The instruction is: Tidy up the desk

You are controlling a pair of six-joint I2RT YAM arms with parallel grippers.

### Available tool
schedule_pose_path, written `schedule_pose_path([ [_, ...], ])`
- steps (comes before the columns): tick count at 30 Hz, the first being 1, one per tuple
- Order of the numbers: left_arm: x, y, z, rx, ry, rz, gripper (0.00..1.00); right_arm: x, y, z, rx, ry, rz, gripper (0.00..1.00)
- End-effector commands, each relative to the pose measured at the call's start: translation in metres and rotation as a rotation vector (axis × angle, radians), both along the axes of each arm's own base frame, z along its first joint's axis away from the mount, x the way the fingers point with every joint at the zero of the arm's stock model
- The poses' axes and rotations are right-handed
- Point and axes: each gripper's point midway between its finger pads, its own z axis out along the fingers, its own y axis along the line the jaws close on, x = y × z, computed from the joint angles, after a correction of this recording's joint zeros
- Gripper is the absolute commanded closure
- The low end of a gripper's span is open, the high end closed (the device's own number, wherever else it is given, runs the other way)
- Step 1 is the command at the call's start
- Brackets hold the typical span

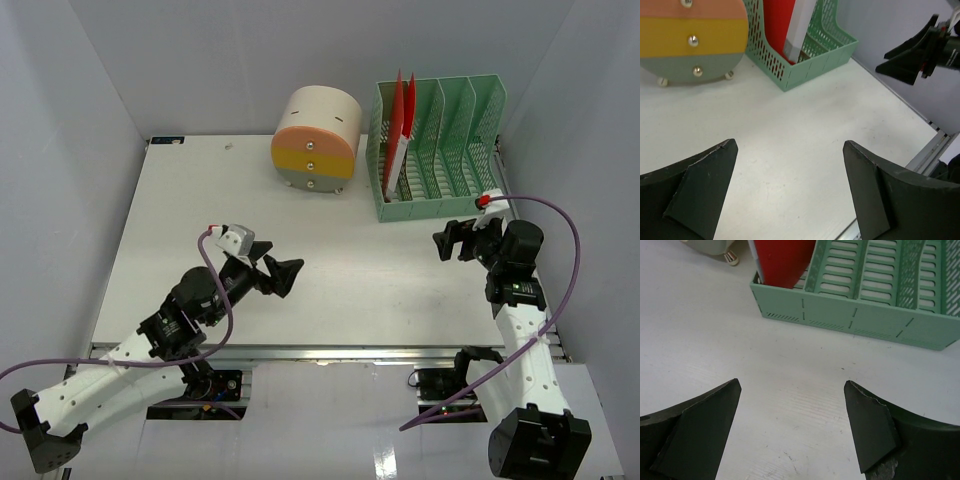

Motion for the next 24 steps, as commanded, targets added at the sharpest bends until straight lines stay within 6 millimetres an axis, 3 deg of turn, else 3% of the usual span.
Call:
schedule_pose_path([
  [1,-0.0015,0.0086,-0.0277,0.027,0.07,0.03,0.02,0.008,-0.02,0.0065,0.025,-0.026,-0.143,0.1],
  [10,-0.0001,0.001,-0.0345,0.072,0.095,0.007,0.02,0.0053,-0.0215,0.0098,0.009,-0.046,-0.147,0.1],
  [24,-0.0006,0.0063,-0.0317,0.06,0.085,0.024,0.02,0.0026,-0.0203,0.0121,0.039,-0.044,-0.159,0.1],
])
